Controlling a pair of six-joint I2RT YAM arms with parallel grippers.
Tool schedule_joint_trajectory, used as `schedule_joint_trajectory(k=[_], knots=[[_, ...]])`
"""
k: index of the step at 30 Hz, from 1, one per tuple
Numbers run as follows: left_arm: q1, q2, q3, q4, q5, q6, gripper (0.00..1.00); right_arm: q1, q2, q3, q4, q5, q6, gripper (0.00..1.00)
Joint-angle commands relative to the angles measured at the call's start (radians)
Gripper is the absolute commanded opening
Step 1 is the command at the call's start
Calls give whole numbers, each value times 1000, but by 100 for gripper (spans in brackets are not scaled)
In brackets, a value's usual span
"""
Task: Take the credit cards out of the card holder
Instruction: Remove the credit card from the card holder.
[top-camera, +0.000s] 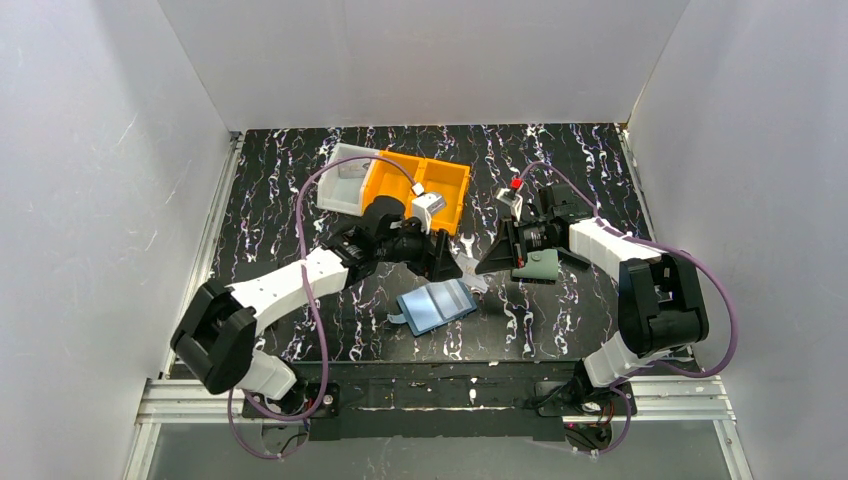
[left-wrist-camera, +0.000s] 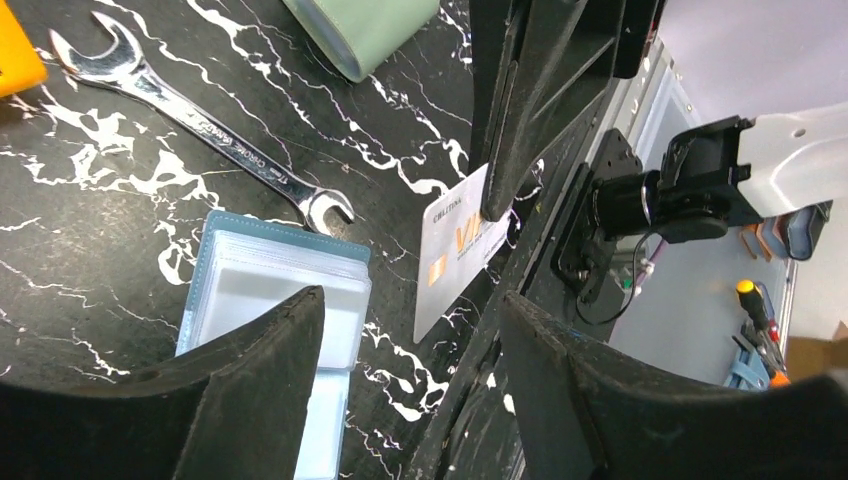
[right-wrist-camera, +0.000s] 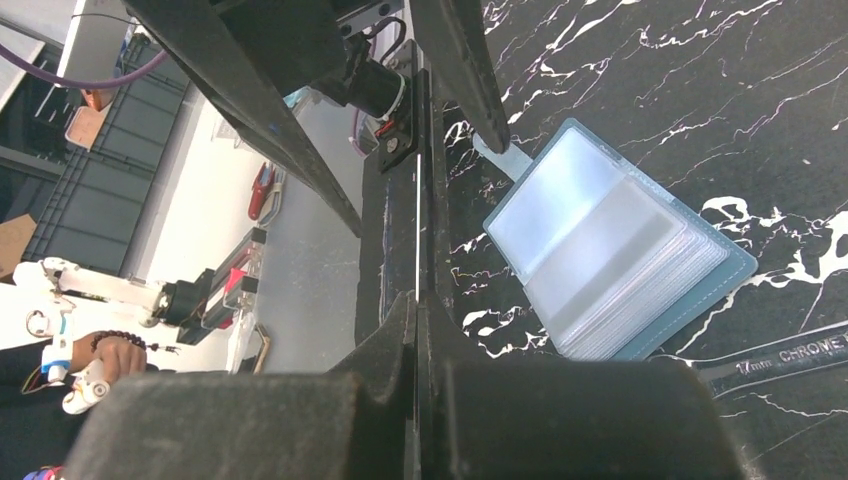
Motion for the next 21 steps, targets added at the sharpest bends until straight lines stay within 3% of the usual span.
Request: schedule_joint_trajectory(k=[1, 9, 11, 13, 16, 18, 21], knots=[[9, 31, 68, -51, 126, 40, 60, 7, -34, 25, -39, -8, -52, 1], [10, 115, 111, -40, 215, 6, 44, 10, -22, 29, -58, -5, -71, 1], [10, 133, 119, -34, 239, 2, 26, 11, -20, 30, -67, -2, -80, 1], [10, 147, 127, -33, 258, -1, 2, 11, -20, 33, -80, 4, -91, 1], [13, 142, 120, -32, 262, 3, 0, 11, -21, 39, -111, 8, -120, 1], [15, 120, 106, -30, 262, 19, 0, 11, -21, 50, -153, 19, -163, 11], [16, 41, 45, -24, 207, 39, 0, 11, -13, 85, -267, 40, -272, 38]])
